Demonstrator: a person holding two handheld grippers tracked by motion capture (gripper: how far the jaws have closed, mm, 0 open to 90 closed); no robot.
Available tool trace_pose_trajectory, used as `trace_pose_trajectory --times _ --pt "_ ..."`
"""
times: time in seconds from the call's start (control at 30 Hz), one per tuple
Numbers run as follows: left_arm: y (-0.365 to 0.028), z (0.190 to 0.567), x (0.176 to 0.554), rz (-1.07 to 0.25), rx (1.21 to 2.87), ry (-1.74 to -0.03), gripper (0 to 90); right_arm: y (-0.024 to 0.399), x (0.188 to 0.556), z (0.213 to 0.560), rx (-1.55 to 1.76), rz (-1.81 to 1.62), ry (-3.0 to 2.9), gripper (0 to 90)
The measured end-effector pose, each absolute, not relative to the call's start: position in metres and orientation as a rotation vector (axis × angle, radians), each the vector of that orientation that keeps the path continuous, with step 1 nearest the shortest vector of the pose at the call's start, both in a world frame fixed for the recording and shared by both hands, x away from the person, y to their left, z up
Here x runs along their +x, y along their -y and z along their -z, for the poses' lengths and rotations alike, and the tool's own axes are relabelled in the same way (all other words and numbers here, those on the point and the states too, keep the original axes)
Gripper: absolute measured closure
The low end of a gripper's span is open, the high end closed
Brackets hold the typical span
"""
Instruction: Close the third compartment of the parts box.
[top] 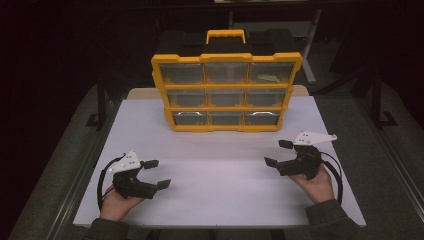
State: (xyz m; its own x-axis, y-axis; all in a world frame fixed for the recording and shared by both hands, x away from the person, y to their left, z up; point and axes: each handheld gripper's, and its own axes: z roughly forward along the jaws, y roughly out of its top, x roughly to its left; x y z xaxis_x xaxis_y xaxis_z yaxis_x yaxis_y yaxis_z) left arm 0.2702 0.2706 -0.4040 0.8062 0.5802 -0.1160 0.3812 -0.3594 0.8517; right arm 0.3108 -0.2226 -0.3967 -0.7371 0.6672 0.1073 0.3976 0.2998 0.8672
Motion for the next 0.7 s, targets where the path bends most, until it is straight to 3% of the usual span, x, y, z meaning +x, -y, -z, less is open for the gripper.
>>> trace_pose_trajectory --times 0.7 --pt "-0.2736 0.413 0.2687 -0.239 1.988 -0.727 16.1 0.2291 0.3014 0.4039 0.984 -1.436 -2.278 13.7"
